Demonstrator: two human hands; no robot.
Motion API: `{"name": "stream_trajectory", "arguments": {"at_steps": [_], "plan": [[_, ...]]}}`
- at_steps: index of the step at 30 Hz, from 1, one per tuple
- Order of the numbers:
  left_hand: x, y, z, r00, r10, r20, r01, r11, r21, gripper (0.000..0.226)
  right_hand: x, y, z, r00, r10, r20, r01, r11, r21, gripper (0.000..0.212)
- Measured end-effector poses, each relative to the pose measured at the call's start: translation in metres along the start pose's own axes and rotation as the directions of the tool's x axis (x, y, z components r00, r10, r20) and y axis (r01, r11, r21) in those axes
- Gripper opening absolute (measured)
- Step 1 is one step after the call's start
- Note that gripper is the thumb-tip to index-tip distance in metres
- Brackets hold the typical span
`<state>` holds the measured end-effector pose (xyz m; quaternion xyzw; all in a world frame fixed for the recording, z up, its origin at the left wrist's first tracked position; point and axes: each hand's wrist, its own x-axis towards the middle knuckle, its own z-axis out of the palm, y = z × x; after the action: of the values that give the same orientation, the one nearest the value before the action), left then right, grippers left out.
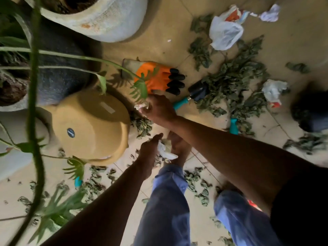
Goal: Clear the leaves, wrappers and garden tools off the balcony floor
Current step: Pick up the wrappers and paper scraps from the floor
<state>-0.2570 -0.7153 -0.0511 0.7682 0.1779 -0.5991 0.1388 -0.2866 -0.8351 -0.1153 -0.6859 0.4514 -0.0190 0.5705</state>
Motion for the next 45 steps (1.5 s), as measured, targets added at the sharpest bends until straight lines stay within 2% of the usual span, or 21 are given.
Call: {"name": "stream_trajectory", "arguments": {"at_steps": [2, 4, 6, 10, 14, 17, 20, 23, 25, 29, 33, 36, 38, 40, 42, 45], "plan": [[-0.011, -0.002, 0.012, 0.997, 0.026, 0.068, -0.020, 0.996, -0.089, 0.041, -0.027, 0.011, -0.021, 0.996, 0.070, -0.063, -0.063, 0.992, 0.113, 0.018], [-0.019, -0.002, 0.022, 0.991, 0.048, 0.126, -0.015, 0.968, -0.252, 0.045, -0.059, 0.022, -0.040, 0.988, 0.126, -0.083, -0.111, 0.980, 0.167, 0.018], [-0.042, 0.000, 0.042, 0.983, 0.055, 0.174, 0.018, 0.920, -0.392, 0.039, -0.092, 0.027, -0.065, 0.979, 0.173, -0.105, -0.148, 0.965, 0.215, 0.020], [-0.075, 0.009, 0.076, 0.973, 0.097, 0.207, 0.014, 0.878, -0.478, 0.041, -0.153, 0.030, -0.104, 0.965, 0.122, -0.231, -0.083, 0.982, 0.172, 0.018], [-0.100, 0.018, 0.108, 0.948, 0.117, 0.297, 0.028, 0.896, -0.442, 0.064, -0.188, 0.013, -0.126, 0.949, 0.127, -0.290, -0.102, 0.990, 0.098, 0.021], [-0.115, 0.029, 0.126, 0.944, 0.134, 0.302, 0.023, 0.885, -0.465, 0.056, -0.200, -0.002, -0.142, 0.923, 0.063, -0.380, -0.089, 0.995, -0.053, 0.022], [-0.127, 0.044, 0.142, 0.936, 0.178, 0.305, -0.016, 0.884, -0.466, 0.059, -0.200, -0.013, -0.156, 0.914, 0.025, -0.404, -0.091, 0.985, -0.145, 0.029], [-0.132, 0.062, 0.154, 0.925, 0.213, 0.315, -0.070, 0.910, -0.409, 0.043, -0.189, -0.014, -0.175, 0.871, 0.083, -0.484, -0.129, 0.990, -0.062, 0.008], [-0.126, 0.073, 0.162, 0.935, 0.208, 0.286, -0.099, 0.931, -0.352, 0.035, -0.179, -0.012, -0.188, 0.850, 0.104, -0.516, -0.154, 0.987, -0.054, 0.004], [-0.119, 0.099, 0.169, 0.937, 0.225, 0.266, -0.142, 0.944, -0.299, 0.020, -0.160, -0.001, -0.210, 0.888, 0.083, -0.452, -0.063, 0.996, 0.060, 0.014], [-0.103, 0.119, 0.171, 0.953, 0.194, 0.231, -0.140, 0.963, -0.231, 0.018, -0.130, 0.024, -0.239, 0.831, 0.161, -0.532, -0.150, 0.987, 0.064, 0.013], [-0.085, 0.128, 0.170, 0.960, 0.169, 0.224, -0.126, 0.972, -0.196, 0.020, -0.090, 0.051, -0.270, 0.840, 0.175, -0.513, -0.263, 0.959, -0.103, 0.028], [-0.069, 0.130, 0.167, 0.957, 0.173, 0.234, -0.125, 0.971, -0.204, 0.020, -0.059, 0.070, -0.290, 0.896, 0.162, -0.414, -0.322, 0.878, -0.354, 0.045], [-0.060, 0.132, 0.165, 0.954, 0.185, 0.237, -0.141, 0.972, -0.189, 0.027, -0.029, 0.084, -0.304, 0.933, 0.175, -0.315, -0.325, 0.787, -0.525, 0.061], [-0.048, 0.131, 0.161, 0.946, 0.197, 0.258, -0.158, 0.974, -0.162, 0.036, -0.004, 0.097, -0.313, 0.950, 0.190, -0.246, -0.305, 0.728, -0.614, 0.073], [-0.036, 0.130, 0.156, 0.933, 0.198, 0.301, -0.162, 0.977, -0.139, 0.024, 0.022, 0.111, -0.319, 0.950, 0.261, -0.170, -0.306, 0.686, -0.660, 0.080]]}}
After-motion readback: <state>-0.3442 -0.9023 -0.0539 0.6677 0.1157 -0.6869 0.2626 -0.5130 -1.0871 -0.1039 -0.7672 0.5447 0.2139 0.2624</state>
